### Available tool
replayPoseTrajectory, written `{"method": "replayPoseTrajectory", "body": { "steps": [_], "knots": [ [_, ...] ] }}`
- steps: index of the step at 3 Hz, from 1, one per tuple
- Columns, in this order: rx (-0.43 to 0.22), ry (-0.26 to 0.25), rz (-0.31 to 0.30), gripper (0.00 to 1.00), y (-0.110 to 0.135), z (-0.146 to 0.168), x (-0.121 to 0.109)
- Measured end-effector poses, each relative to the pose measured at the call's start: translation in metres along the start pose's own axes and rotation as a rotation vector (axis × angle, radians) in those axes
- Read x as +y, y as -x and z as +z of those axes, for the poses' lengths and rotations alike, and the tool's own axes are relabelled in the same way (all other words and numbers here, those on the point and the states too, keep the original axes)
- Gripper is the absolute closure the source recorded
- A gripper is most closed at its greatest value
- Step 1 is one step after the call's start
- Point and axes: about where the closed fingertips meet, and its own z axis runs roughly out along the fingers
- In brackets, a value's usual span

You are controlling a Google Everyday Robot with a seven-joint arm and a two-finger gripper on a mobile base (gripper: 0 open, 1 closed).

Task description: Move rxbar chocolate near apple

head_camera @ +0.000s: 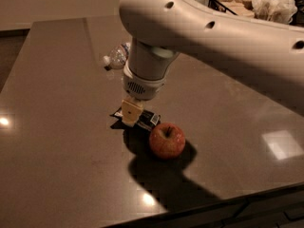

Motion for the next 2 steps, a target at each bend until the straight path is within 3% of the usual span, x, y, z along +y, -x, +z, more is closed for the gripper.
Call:
{"method": "replayPoseTrajectory", "body": {
  "steps": [1, 2],
  "knots": [
    [0.014, 0.004, 0.013, 0.12, -0.0042, 0.0004, -0.0038],
    [0.021, 0.009, 0.016, 0.00, -0.0060, 0.0023, -0.0060]
  ]
}}
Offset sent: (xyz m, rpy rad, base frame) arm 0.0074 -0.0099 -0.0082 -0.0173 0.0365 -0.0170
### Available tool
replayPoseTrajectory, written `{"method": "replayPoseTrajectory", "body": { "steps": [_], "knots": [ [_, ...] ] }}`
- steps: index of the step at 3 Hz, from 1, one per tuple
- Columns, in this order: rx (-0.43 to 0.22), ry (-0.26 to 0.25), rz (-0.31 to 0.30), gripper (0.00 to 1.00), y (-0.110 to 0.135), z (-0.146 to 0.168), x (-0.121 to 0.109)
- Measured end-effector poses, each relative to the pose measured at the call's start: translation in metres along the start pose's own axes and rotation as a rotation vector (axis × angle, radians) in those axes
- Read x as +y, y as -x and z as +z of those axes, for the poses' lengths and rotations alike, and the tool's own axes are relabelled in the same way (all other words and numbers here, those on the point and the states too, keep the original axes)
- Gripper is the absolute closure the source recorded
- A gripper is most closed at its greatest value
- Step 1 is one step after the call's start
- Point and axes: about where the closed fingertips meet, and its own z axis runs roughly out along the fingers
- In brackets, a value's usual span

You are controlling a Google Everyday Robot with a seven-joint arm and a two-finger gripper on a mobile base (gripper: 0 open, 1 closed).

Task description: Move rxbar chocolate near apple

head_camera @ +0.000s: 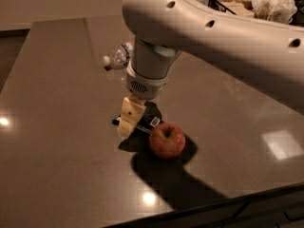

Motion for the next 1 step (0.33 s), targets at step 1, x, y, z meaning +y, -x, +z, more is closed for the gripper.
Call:
{"method": "replayPoseTrajectory", "body": {
  "steps": [1],
  "knots": [
    [0.000, 0.000, 0.000, 0.00, 0.0000, 0.0000, 0.0000]
  ]
}}
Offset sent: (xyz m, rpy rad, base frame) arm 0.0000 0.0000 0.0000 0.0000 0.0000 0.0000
